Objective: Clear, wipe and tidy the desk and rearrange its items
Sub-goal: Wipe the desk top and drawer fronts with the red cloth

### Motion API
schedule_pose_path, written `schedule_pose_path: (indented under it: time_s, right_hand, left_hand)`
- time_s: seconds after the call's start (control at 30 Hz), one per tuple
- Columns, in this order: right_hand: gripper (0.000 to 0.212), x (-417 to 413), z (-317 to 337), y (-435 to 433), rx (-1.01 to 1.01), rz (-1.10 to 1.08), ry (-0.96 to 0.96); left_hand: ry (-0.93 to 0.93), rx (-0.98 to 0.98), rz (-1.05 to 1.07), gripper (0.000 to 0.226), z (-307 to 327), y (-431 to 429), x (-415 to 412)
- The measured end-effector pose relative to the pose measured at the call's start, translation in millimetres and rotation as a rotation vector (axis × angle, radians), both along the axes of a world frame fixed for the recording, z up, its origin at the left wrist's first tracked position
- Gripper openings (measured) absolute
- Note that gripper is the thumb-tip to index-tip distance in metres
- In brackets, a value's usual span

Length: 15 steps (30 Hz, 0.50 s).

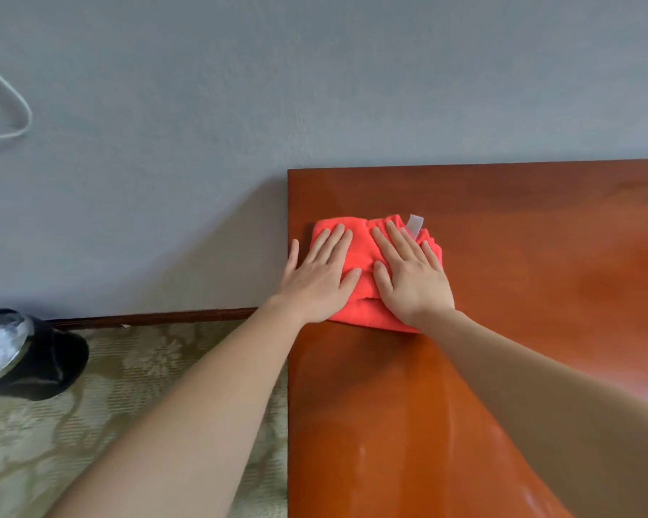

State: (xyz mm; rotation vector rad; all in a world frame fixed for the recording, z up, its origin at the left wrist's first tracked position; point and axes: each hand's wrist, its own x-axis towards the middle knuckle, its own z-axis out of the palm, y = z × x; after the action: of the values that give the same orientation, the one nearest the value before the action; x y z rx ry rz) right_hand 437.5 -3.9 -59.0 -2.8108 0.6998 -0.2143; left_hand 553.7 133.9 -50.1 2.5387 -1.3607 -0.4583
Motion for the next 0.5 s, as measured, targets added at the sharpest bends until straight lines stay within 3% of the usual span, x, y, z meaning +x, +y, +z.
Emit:
schedule_pose_path:
  time_s: [0.3,0.5]
  right_hand:
    - [0.066,123,-2,-94,0.001,0.057,-0.006]
    - [0.055,144,-5,-122,-0.006,0.122,-0.004]
  left_hand:
    - [-0.04,-0.024,0.127,0.064,-1,-89,108]
    - [-0.045,-0.016,0.178,0.064,-4,-109,124]
